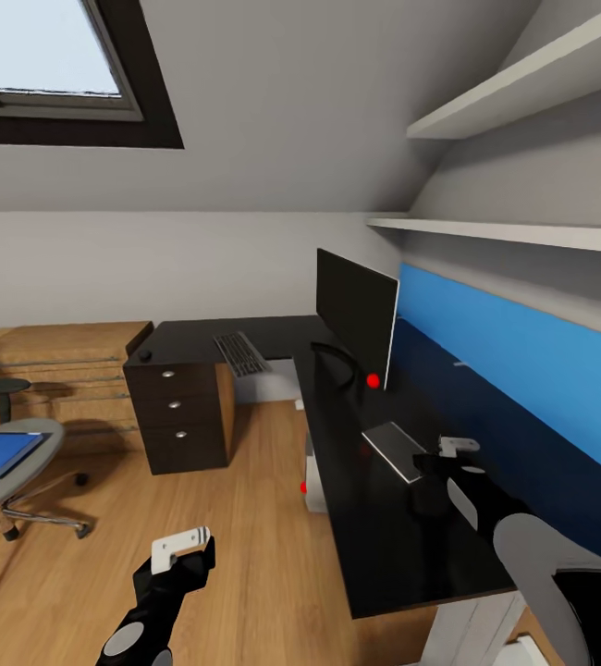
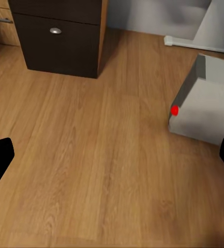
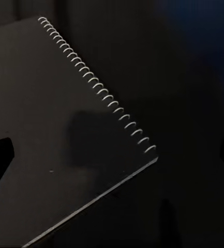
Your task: In the bedroom, organize the workspace by keeping the computer under the desk, ensuring the monitor is on the desk, placing the keyboard on the desk next to the monitor, placing the mouse on the desk next to the keyboard, moving the folder from the swivel chair onto the desk next to the mouse, stacking the notebook on top of the folder with the pen on top of the notebook, and positioning the swivel chair next to the desk.
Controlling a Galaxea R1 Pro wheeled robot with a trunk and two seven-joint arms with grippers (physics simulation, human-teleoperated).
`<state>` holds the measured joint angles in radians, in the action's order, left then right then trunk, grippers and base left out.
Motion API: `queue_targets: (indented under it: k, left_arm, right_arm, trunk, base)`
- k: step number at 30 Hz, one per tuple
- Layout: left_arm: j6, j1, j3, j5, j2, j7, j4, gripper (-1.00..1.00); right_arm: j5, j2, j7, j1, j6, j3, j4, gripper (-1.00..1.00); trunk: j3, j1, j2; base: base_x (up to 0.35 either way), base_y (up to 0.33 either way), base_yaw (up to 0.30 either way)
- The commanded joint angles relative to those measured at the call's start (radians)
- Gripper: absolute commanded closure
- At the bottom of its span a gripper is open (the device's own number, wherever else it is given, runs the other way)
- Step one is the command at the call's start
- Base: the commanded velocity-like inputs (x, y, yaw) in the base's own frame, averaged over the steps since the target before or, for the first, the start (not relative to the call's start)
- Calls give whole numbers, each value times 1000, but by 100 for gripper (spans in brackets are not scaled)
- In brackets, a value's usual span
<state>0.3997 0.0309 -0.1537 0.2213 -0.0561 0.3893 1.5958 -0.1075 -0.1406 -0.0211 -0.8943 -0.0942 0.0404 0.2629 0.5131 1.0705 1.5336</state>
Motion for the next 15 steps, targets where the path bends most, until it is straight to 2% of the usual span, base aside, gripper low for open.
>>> queue_targets:
  k: [1,7,11,15]
  left_arm:
    - [2,0,-1,10,0,8,1,-100]
    - [2,0,-1,10,0,8,0,-100]
    - [2,0,-1,10,-1,8,-2,-100]
    - [2,0,-1,10,0,7,-2,-100]
  right_arm:
    - [-10,0,-2,0,-5,4,4,-100]
    - [-11,0,-1,0,-3,4,5,-100]
    - [-11,-2,18,0,-2,3,7,-100]
    - [-10,-2,50,0,-2,3,7,-100]
  trunk:
    - [1,1,0]
    - [1,1,0]
    - [1,1,0]
    - [1,1,0]
  base:
    - [303,0,0]
    - [292,0,0]
    - [102,0,0]
    - [227,0,0]
